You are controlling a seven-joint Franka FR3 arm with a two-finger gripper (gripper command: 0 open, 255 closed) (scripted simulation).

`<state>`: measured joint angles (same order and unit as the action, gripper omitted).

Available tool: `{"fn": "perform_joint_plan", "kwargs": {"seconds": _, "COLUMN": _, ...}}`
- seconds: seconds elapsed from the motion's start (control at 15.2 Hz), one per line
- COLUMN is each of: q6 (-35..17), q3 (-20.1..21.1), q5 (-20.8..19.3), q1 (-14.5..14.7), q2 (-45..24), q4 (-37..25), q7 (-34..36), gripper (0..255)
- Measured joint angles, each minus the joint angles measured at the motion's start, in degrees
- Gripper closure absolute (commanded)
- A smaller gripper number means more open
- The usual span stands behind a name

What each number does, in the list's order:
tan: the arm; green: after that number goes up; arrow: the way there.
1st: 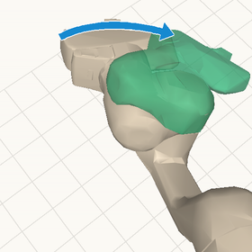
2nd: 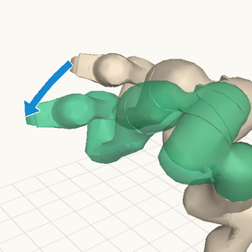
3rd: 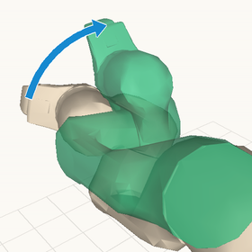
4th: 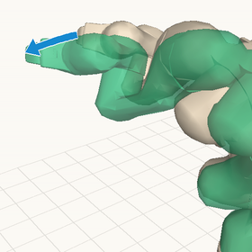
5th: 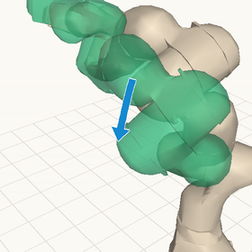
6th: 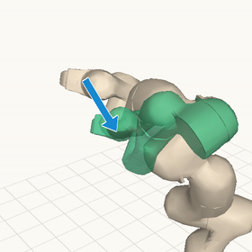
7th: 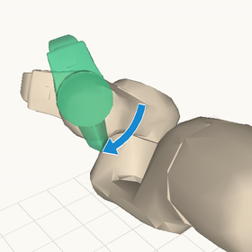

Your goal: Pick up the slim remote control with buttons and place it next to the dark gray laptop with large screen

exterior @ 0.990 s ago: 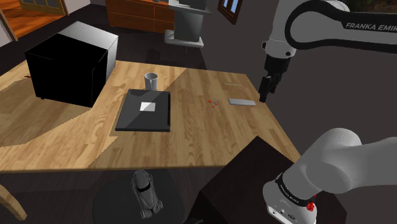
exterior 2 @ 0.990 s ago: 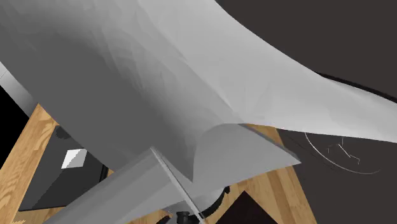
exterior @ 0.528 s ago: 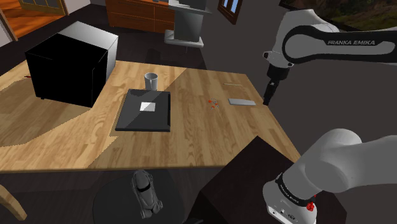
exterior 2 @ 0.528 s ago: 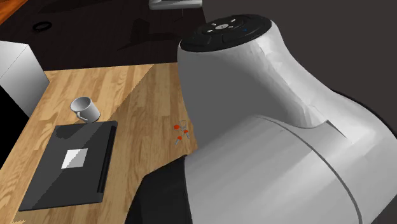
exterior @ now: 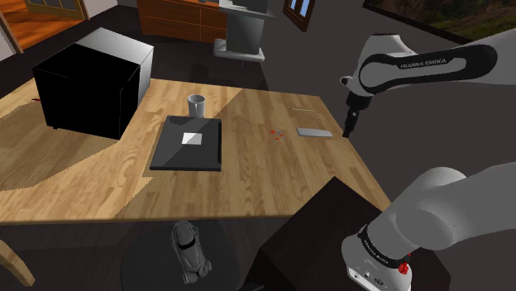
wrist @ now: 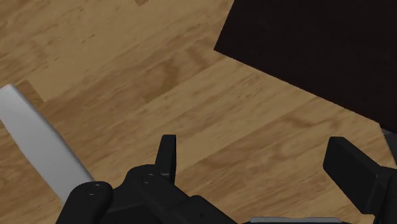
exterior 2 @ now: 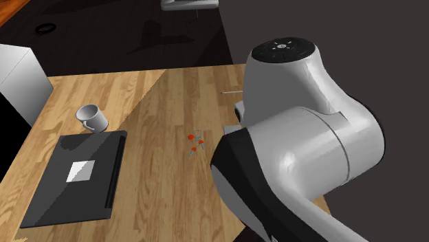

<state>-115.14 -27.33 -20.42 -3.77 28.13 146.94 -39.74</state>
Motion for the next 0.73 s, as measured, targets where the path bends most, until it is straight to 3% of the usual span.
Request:
{"fn": "perform_joint_plan", "kwargs": {"seconds": 0.4, "q6": -11.35, "q3": -8.78, "q5": 3.53, "q1": 3.05, "q2": -13.72, "q4": -4.60, "q7": -14.23, "gripper": 0}}
{"fn": "perform_joint_plan", "kwargs": {"seconds": 0.73, "q6": -18.36, "q3": -14.30, "q5": 14.63, "q1": 4.88, "q2": -28.01, "q4": -11.46, "q7": -31.23, "gripper": 0}}
